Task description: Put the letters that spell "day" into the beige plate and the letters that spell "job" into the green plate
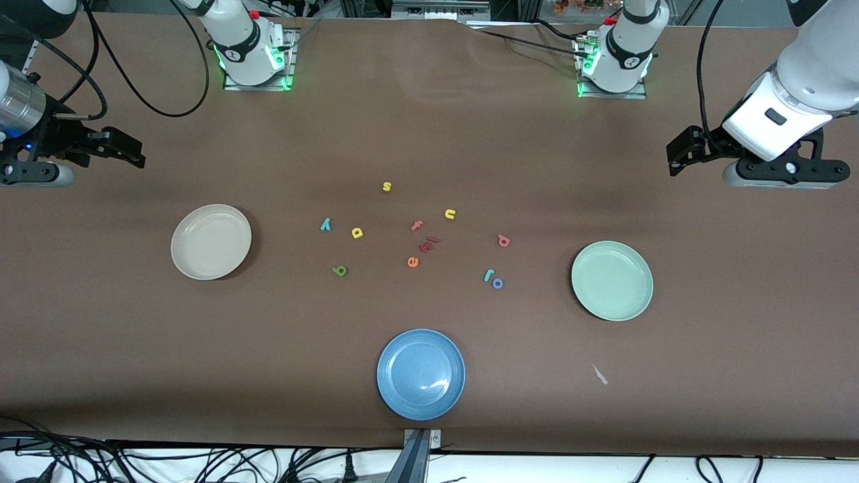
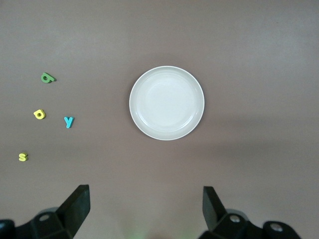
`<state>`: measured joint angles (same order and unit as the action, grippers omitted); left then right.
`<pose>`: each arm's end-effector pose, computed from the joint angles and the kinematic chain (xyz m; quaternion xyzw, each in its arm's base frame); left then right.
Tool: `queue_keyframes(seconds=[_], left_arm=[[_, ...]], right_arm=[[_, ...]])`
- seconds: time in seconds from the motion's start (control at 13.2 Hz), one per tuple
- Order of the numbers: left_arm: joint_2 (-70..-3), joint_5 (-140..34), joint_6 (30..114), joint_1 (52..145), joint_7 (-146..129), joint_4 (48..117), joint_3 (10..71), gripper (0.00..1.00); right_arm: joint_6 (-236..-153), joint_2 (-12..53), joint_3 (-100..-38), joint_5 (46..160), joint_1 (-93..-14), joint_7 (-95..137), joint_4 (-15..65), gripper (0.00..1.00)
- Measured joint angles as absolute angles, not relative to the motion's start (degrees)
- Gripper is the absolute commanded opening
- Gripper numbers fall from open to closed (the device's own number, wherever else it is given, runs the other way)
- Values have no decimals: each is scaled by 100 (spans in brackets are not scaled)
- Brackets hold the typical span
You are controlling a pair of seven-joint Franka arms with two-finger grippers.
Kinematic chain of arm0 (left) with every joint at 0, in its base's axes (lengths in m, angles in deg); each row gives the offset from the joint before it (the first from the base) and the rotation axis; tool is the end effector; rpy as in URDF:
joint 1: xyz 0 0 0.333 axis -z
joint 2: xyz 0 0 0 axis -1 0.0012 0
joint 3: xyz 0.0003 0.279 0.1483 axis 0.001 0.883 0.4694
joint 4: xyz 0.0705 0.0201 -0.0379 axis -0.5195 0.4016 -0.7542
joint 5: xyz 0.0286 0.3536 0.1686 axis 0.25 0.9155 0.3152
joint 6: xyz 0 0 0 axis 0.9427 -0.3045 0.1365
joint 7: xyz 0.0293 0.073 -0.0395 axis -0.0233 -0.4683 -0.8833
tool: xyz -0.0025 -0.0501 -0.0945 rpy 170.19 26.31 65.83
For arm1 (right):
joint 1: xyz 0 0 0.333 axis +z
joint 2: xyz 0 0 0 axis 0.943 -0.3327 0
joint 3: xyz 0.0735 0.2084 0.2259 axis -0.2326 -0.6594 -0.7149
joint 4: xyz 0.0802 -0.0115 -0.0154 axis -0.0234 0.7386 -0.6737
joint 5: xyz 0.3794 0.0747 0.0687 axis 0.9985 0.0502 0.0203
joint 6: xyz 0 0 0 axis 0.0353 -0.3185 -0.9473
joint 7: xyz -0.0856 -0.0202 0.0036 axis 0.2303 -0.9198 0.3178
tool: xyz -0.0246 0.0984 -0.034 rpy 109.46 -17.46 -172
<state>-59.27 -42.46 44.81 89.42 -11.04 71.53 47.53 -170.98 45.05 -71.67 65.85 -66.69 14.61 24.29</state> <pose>0.5588 -0.0984 0.6098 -0.9997 0.0147 0.0136 0.0145 0.5475 0.0094 0.5679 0.9989 -0.0022 -0.0471 0.0046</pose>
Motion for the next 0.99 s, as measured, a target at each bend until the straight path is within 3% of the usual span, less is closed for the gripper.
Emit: queue_keyframes(seconds=[0.99], left_arm=[[-5810,-4246,4481,8941,-1104,6975,4750,100]], right_arm=[[-17095,4498,-7167,6585,-6669,1462,2429,100]])
